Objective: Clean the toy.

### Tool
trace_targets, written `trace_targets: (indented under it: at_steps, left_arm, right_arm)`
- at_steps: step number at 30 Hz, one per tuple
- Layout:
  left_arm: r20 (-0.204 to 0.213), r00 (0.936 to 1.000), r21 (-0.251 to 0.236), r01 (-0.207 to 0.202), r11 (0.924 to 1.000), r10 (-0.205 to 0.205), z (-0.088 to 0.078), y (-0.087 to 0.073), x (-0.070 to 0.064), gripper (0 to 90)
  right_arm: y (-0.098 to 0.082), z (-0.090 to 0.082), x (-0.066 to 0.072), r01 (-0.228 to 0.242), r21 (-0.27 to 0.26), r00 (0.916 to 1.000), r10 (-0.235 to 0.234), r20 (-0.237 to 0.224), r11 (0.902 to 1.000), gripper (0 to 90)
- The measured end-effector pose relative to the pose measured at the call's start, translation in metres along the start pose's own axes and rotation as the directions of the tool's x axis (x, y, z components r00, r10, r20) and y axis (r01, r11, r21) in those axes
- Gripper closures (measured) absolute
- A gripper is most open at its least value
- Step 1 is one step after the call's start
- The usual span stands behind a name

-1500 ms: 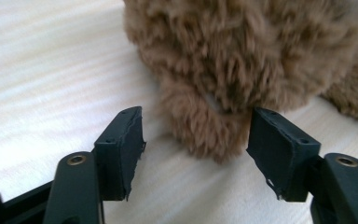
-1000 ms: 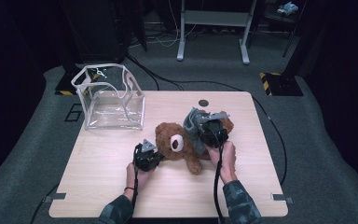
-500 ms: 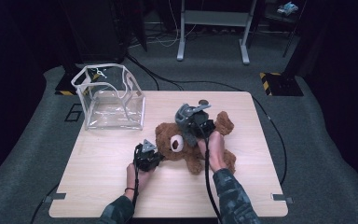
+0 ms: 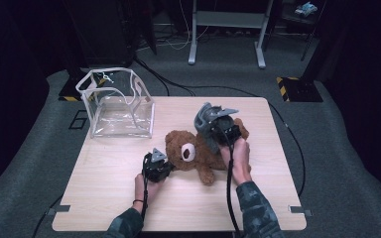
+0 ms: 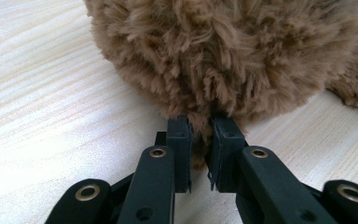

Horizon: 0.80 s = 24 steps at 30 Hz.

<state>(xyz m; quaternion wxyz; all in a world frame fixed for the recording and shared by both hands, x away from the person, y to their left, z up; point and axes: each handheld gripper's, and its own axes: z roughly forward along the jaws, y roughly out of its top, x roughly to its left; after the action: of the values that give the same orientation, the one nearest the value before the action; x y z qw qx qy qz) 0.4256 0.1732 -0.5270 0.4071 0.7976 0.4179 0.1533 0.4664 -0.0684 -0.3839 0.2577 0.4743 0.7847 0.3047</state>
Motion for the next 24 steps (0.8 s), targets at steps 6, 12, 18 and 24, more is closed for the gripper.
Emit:
trace_targets:
  at_steps: [6, 12, 18, 24]
  left_arm:
    - [-0.008, 1.0, -0.001, 0.0, 1.0, 0.0, 0.0, 0.0, 0.0, 80.0]
    - [-0.012, 0.9999, -0.003, 0.001, 1.0, -0.001, 0.001, 0.0, 0.0, 80.0]
    - [-0.013, 0.9999, 0.001, -0.003, 1.0, 0.003, 0.0, 0.0, 0.0, 80.0]
    - [-0.008, 1.0, 0.003, 0.001, 1.0, -0.001, 0.0, 0.0, 0.0, 79.9]
  right_arm:
    - [-0.019, 0.024, 0.011, -0.035, 0.049, 0.9976, 0.038, -0.058, 0.9982, 81.2]
    - [-0.042, 0.006, 0.021, -0.041, 0.046, 0.9906, 0.047, -0.129, 0.9981, 81.4]
    - [-0.07, 0.003, 0.028, -0.029, 0.061, 0.9821, 0.04, -0.184, 0.9977, 81.3]
    - [-0.052, -0.005, 0.021, -0.054, 0.013, 0.9845, 0.055, -0.166, 0.9985, 80.9]
